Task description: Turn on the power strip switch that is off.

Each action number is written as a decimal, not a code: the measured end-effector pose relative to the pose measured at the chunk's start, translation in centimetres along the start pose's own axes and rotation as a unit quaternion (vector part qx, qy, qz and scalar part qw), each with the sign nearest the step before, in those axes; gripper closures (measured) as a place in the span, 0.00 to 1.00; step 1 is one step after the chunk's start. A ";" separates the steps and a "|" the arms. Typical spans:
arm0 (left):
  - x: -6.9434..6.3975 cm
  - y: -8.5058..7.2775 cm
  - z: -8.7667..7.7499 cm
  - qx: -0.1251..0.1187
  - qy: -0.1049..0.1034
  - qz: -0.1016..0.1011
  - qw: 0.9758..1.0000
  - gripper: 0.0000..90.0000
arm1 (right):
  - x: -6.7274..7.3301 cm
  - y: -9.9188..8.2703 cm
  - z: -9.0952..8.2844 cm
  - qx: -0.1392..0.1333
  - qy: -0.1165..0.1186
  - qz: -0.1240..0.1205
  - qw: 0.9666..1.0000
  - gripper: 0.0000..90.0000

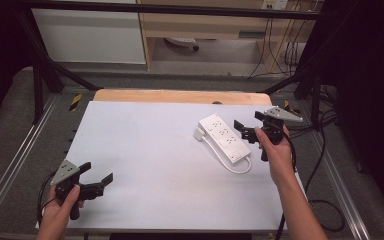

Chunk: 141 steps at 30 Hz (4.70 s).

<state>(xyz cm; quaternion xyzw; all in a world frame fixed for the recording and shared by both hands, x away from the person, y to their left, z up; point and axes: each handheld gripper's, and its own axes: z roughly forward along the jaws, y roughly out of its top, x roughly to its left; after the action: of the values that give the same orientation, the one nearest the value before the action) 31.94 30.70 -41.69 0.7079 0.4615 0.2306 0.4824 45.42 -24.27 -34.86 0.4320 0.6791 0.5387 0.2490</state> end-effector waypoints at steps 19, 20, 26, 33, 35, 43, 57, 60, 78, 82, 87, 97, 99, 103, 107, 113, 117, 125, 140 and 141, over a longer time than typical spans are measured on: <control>0.0 0.0 0.1 0.003 0.001 0.001 1.000 0.07 | -0.2 -0.3 1.8 -0.006 -0.006 0.008 1.000 0.06; 0.0 0.0 0.1 0.002 0.001 0.000 1.000 0.07 | -0.2 -0.3 1.8 -0.006 -0.006 0.008 1.000 0.06; 0.0 0.0 0.1 0.002 0.001 -0.001 1.000 0.07 | 0.0 -0.5 2.8 -0.006 -0.006 0.013 1.000 0.06; 0.0 0.0 0.1 0.000 0.001 -0.002 1.000 0.07 | 0.2 -0.4 3.5 -0.007 -0.006 0.011 1.000 0.06; 0.0 0.0 0.1 0.000 0.000 -0.001 1.000 0.07 | 0.2 -0.3 3.6 -0.006 -0.006 0.012 1.000 0.06; 0.0 0.0 0.1 0.001 0.000 -0.001 1.000 0.07 | 0.3 -0.2 4.4 -0.002 -0.008 0.008 1.000 0.06; 0.1 0.0 0.1 0.003 0.000 -0.003 1.000 0.07 | 0.6 -0.4 6.1 0.009 -0.014 0.008 1.000 0.08; 0.1 0.0 0.1 0.004 0.001 -0.002 1.000 0.07 | 0.6 -0.5 6.3 0.010 -0.013 0.007 1.000 0.10; 0.1 0.0 0.1 0.003 0.000 -0.001 1.000 0.07 | 1.3 -1.3 8.4 0.016 -0.013 0.010 1.000 0.24; 0.1 0.0 0.1 0.002 0.000 -0.001 1.000 0.07 | 1.7 -1.4 9.0 0.019 -0.016 0.008 1.000 0.29; 0.1 0.0 0.1 0.001 0.000 0.000 1.000 0.07 | 2.1 -1.7 9.5 0.024 -0.020 0.006 0.999 0.33; 0.1 0.0 0.1 0.000 -0.001 0.003 1.000 0.07 | 3.3 -2.5 10.8 0.033 -0.043 0.008 0.999 0.41; 0.1 0.0 0.1 0.000 -0.001 0.004 1.000 0.07 | 3.5 -2.6 10.9 0.033 -0.041 0.009 0.999 0.42; 0.1 0.0 0.1 0.000 -0.001 0.004 1.000 0.07 | 3.9 -2.9 11.4 0.035 -0.043 0.009 0.998 0.49; 0.2 0.0 0.1 -0.001 0.000 0.005 1.000 0.07 | 4.3 -3.0 11.7 0.035 -0.050 0.007 0.998 0.54; 0.2 0.0 0.0 -0.001 0.000 0.005 1.000 0.07 | 5.2 -3.2 12.2 0.031 -0.053 0.002 0.998 0.60; 0.1 0.0 0.0 -0.001 -0.001 0.006 1.000 0.07 | 5.9 -3.4 12.9 0.041 -0.059 -0.004 0.997 0.68; 0.2 0.0 0.0 -0.002 -0.002 0.007 1.000 0.07 | 7.0 -3.9 13.6 0.038 -0.062 -0.008 0.997 0.79; 0.2 0.0 -0.1 -0.004 -0.003 0.007 1.000 0.07 | 6.2 -4.7 13.9 0.050 -0.086 0.005 0.995 0.95; 0.2 0.0 -0.1 -0.004 -0.003 0.006 1.000 0.07 | 6.1 -4.8 13.8 0.052 -0.089 0.005 0.995 0.96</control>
<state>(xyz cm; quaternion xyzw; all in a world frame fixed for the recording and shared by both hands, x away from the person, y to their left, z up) 31.99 30.93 -41.68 0.7097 0.4544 0.2332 0.4853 51.94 -12.10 -42.72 0.4937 0.6796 0.4632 0.2827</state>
